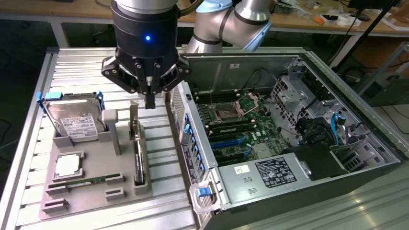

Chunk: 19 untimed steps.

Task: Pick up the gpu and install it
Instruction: 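Reach for the gpu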

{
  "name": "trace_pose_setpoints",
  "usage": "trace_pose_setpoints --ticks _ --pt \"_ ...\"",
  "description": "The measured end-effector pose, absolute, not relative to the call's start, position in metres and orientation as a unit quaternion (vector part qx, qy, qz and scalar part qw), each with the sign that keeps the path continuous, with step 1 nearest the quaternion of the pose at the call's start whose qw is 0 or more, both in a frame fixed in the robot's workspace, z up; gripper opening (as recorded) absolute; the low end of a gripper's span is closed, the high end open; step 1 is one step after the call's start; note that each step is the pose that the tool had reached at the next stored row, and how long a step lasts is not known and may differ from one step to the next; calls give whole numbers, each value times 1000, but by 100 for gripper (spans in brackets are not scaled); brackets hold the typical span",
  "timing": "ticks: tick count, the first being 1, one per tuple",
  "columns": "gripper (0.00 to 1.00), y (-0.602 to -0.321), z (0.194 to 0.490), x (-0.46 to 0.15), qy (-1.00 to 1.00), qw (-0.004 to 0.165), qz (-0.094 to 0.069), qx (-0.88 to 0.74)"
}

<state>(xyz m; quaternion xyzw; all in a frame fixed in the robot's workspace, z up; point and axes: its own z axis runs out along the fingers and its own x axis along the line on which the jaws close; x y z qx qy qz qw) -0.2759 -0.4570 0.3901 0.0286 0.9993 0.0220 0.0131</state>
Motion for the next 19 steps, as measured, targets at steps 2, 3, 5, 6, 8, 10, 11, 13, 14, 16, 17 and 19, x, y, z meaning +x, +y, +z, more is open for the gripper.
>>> trace_pose_setpoints --ticks 2,3,5,6,8,10,11,13,14,16,17,19 --pt "11 -457 390 -277 999 13 22 29" --pt "11 -457 390 -277 999 13 22 29" --pt "11 -457 390 -278 999 13 22 29" --pt "11 -458 390 -279 999 13 22 29" --pt "11 -458 390 -281 999 13 22 29" --pt "11 -459 390 -283 999 13 22 29" --pt "11 -459 390 -284 999 13 22 29" --pt "11 -460 390 -286 999 13 22 29" --pt "11 -460 390 -287 999 13 22 29" --pt "11 -461 390 -287 999 13 22 29" --pt "11 -461 390 -288 999 13 22 29" --pt "11 -462 390 -289 999 13 22 29"
